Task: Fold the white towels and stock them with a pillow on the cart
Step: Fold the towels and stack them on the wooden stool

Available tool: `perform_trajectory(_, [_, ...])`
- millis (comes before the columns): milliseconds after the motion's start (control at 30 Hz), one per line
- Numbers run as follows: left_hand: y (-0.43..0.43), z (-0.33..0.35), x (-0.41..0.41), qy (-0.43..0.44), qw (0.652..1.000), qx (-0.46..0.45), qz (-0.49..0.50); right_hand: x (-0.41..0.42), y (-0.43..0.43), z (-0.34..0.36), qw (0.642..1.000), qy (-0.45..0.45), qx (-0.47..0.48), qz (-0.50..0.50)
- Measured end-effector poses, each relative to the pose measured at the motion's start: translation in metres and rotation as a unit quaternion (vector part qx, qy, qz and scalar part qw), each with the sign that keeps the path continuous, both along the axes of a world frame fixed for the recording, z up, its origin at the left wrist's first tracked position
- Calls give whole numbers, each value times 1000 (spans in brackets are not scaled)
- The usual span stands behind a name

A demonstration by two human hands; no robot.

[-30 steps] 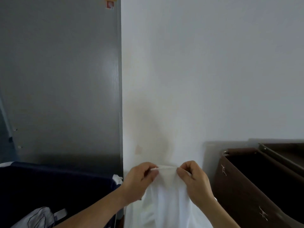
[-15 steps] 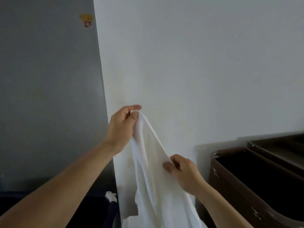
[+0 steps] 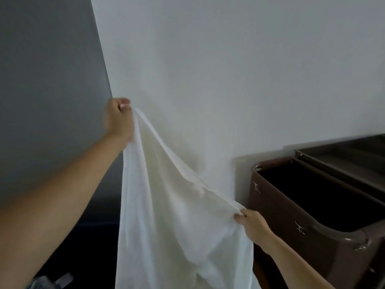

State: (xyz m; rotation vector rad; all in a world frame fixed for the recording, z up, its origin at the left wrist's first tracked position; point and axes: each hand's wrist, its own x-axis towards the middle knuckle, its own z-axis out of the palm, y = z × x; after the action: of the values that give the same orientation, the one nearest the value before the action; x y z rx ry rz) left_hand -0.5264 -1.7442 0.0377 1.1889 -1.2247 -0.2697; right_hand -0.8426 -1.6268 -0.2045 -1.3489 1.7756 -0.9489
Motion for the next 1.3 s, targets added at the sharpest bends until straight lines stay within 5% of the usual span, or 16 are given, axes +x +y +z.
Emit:
perform_trajectory(200, [45, -72, -54, -103, 970, 133, -178, 22, -8, 85, 986, -40, -163, -12])
perform_trajectory(267, [70, -70, -77, -108, 932, 175, -298, 36, -7, 123, 977, -22, -211, 13])
perform_trajectory(333, [83, -68, -91, -218, 875, 191, -388, 48, -3, 153, 973, 11, -218, 71])
perform_trajectory(433, [85, -63, -96, -346, 810, 217, -420, 54, 5, 173, 968, 61, -202, 133])
perform_trajectory(500, [82, -62, -90, -365, 800, 244, -408, 53, 8, 171, 968, 59, -209, 128])
perform_trajectory(633, [70, -63, -83, -352, 848, 181, -352, 51, 1, 144, 973, 99, -197, 72])
perform_trajectory(833, [50, 23, -77, -186, 959, 19, -215, 31, -5, 134, 966, 231, -113, 24])
perform_trajectory(933, [44, 99, -79, -162, 971, -95, -151, 25, -3, 179, 961, 122, -244, -50])
perform_trajectory(1100, [47, 179, -89, -92, 962, -241, -92, 34, 17, 269, 867, -15, -486, -110])
perform_trajectory(1200, [35, 157, -93, -69, 970, -218, -87, 38, 15, 281, 836, -44, -532, -129])
perform_trajectory(1300, [21, 83, -99, -112, 983, -100, -107, 34, 0, 253, 866, -44, -481, -134])
